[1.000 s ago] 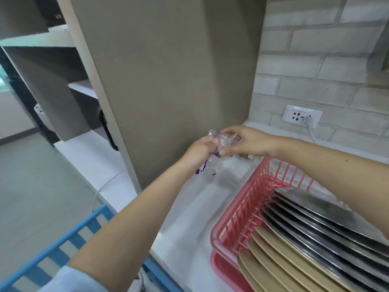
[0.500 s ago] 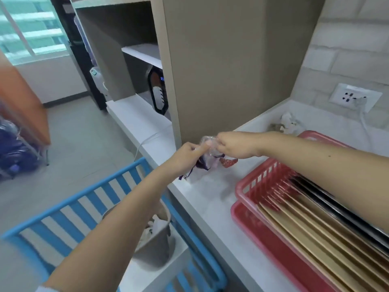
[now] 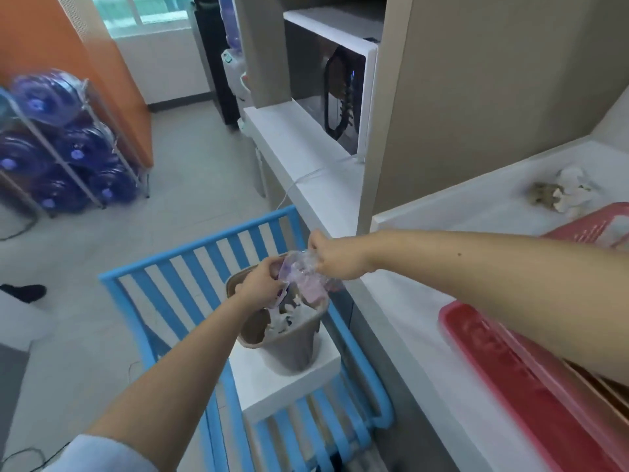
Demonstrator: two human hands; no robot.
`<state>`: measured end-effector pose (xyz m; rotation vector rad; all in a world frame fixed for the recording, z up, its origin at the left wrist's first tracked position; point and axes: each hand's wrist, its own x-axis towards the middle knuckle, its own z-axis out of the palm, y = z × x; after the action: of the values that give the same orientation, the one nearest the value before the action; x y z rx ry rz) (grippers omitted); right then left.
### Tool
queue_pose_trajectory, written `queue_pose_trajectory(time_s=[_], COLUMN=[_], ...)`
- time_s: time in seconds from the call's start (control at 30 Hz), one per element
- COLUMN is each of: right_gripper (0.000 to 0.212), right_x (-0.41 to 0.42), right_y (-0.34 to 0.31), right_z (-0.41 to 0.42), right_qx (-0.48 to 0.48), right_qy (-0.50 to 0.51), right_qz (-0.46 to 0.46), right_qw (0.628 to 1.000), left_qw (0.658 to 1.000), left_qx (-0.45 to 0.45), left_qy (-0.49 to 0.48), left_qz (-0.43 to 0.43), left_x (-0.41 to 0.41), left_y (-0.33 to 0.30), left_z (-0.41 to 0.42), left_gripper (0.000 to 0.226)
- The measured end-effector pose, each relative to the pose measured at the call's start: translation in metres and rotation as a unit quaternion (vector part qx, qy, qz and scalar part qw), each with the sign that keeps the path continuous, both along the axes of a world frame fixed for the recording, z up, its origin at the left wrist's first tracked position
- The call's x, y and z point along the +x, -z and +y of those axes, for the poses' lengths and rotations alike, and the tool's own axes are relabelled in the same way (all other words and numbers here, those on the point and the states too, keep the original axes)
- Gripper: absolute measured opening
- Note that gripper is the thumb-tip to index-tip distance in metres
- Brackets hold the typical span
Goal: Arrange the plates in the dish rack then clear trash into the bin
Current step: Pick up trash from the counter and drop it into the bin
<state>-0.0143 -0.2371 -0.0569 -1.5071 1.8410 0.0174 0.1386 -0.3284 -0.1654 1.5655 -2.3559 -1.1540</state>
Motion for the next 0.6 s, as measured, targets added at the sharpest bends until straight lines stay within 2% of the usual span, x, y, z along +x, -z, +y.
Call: queue_pose_trajectory(time_s=[0.07, 0.2, 0.37, 0.47, 0.6], right_gripper=[0.051, 0.051, 0.055, 0.055, 0.034], right_x=[0.01, 0.02, 0.026, 0.027, 0.032], right_y=[0.022, 0.063, 0.119, 0.145, 0.163], right_z=[-0.017, -0.048, -0.058, -0.057, -0.059], right_qx=[0.003, -0.046, -0.021, -0.019, -0.055], right_qy=[0.013, 0.091, 0.164, 0.16, 0.089], right_qz=[0.002, 0.006, 0.006, 0.032, 0.07], right_qw=[1.0, 0.995, 0.986, 0.986, 0.992], left_qw=[1.0, 0.998, 0.986, 0.98, 0.977], left_qx=[-0.013, -0.017, 0.047, 0.083, 0.069], left_qy=[-0.022, -0.064, -0.154, -0.18, -0.202], left_qz=[-0.008, 0.002, 0.034, 0.031, 0.021], left_x=[0.01, 0.015, 0.02, 0.021, 0.025], left_y=[0.02, 0.049, 0.082, 0.094, 0.099], left_z=[-0.008, -0.022, -0.029, -0.036, -0.048], left_gripper=[0.046, 0.039, 0.048, 0.041, 0.036])
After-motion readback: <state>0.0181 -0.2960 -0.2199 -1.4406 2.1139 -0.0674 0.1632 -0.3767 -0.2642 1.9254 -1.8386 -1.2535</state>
